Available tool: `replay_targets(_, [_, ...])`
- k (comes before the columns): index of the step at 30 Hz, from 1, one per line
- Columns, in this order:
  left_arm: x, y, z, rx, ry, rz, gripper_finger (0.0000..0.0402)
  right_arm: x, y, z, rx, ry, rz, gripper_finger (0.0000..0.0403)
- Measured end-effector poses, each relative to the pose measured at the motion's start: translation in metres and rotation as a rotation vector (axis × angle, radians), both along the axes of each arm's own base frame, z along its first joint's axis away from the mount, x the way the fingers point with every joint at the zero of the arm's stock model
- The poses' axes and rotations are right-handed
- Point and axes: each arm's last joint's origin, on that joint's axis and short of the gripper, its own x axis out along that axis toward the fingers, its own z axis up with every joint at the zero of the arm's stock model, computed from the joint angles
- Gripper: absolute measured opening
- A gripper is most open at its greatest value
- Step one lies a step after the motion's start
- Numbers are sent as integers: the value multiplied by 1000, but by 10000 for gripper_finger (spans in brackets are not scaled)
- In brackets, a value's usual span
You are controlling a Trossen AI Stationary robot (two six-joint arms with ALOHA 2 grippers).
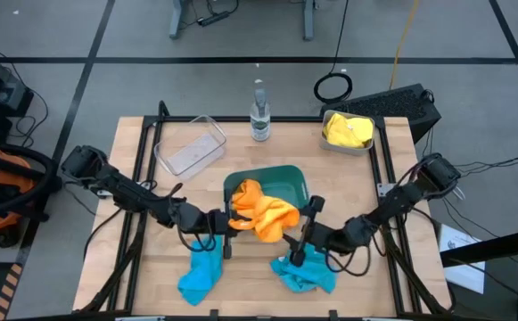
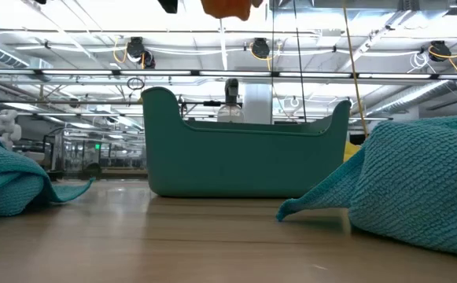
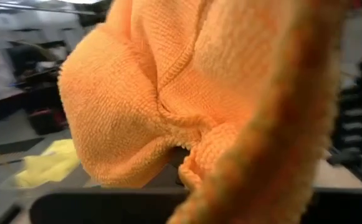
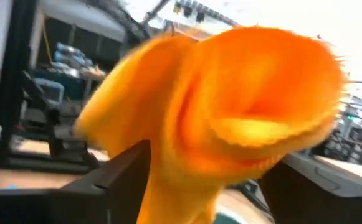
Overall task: Sort microfiber towel by color & place in baskets
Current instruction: Put the orange towel into the green bin
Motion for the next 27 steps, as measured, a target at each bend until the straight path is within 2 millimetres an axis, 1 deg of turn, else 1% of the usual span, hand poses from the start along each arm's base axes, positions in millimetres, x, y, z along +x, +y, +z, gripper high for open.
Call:
replay_targets(3, [0,-2,0,-10,2,-70,12,-6,3,9,-2,-31,41,285])
replay_targets(6, [1,-1,0,-24,10,-116,12,-7,4,14,-18,-56,110,289])
replay_targets(9, [2,1,-2,-19,28,-151,12,-6,4,14,-50,-73,178,288])
replay_targets(12, [3,3,-3,-42,35,-160,12,-2,3,13,-82,-59,232,276])
replay_targets(15, [4,8,-3,-75,40,-146,11,6,4,15,-123,-5,253,239])
replay_targets(17, [6,11,-3,-101,43,-134,11,12,6,17,-173,57,244,198])
replay_targets(19, [7,14,-3,-141,47,-136,11,17,9,17,-241,132,237,143])
replay_targets(22, [8,18,-3,-207,55,-155,13,20,14,19,-309,201,242,49])
replay_targets(23, [9,19,-3,-226,56,-164,14,20,16,19,-327,217,241,26])
replay_targets(24, [9,20,-2,-239,58,-178,14,19,18,18,-347,233,236,16])
replay_targets(27, [9,20,-1,-270,49,-228,16,15,24,15,-368,274,194,26])
